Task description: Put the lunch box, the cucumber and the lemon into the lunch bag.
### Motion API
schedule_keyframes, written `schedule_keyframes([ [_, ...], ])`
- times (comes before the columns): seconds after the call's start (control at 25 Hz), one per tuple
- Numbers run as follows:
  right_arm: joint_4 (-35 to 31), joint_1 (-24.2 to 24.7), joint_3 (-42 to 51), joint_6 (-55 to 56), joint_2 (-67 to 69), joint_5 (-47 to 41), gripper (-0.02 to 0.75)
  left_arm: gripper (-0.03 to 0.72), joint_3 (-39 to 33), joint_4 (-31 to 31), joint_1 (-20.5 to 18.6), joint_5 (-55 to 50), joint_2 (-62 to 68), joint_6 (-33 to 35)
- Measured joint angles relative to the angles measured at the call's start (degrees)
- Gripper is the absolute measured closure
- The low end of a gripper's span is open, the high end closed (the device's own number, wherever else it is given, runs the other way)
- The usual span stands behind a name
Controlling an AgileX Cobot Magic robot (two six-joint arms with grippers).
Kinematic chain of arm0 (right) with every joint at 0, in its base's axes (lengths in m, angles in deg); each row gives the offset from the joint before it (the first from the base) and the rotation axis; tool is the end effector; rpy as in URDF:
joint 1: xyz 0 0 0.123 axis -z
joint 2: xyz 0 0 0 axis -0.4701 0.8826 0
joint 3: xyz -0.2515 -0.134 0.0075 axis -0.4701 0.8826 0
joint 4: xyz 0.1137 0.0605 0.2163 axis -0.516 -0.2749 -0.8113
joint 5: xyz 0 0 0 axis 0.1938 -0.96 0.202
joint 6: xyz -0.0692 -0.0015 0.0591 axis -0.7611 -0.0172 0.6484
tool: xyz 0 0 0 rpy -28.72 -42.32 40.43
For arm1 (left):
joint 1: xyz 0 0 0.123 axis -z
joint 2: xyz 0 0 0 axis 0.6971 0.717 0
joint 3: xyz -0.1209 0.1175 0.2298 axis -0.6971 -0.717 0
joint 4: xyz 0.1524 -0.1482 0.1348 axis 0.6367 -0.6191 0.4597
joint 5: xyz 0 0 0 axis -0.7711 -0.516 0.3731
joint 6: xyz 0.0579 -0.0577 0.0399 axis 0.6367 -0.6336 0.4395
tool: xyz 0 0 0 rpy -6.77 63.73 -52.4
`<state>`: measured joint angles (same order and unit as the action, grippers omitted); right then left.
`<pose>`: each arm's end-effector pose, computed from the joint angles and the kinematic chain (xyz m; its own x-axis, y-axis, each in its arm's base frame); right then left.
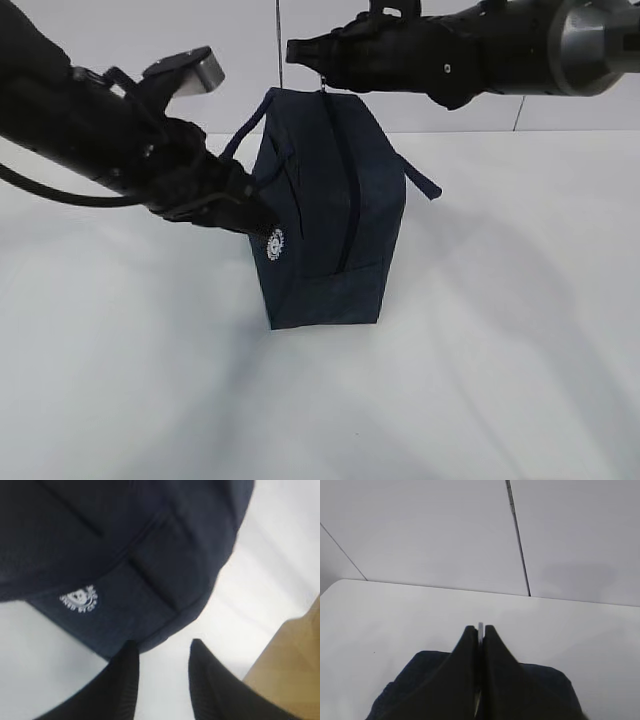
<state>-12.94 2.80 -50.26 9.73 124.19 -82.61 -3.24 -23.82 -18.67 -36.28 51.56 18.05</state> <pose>0.4482 0.2112 0.2598 -0.4044 0.0934 -0.9098 -0.3338 0.9111 0.2419 0.3021 -0.1907 0.2361 -0.7631 0.3179 -0.5627 0.5882 0.7025 -0.4007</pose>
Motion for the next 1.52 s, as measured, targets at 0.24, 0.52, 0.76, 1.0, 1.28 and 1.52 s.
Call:
schedule_keyframes([
  [0.24, -0.1, 0.0, 0.0, 0.0, 0.0, 0.0, 0.738, 0.353, 0.0, -5.1, 0.0, 5.1, -2.0, -0.1],
  [0.52, -0.1, 0.0, 0.0, 0.2, 0.0, 0.0, 0.738, 0.279, -0.1, -10.8, 0.0, 10.4, -2.0, 0.4],
  [0.76, -0.3, 0.0, 0.0, 0.3, 0.0, 0.0, 0.738, 0.276, 4.7, -12.6, 0.0, 10.9, 0.5, 1.3],
  [1.0, -0.3, 0.0, 0.0, 0.3, 0.0, 0.0, 0.738, 0.276, 9.2, -13.0, 0.0, 10.8, 6.8, 1.4],
  [1.28, -0.3, 0.0, 0.0, 0.3, 0.0, 0.0, 0.738, 0.494, 12.6, -7.4, -0.6, 7.3, 9.1, 1.8],
  [1.52, -0.3, -0.1, 0.0, 0.5, 0.0, -0.5, 0.738, 0.683, 15.8, 2.9, -5.2, -1.9, 9.2, 1.8],
])
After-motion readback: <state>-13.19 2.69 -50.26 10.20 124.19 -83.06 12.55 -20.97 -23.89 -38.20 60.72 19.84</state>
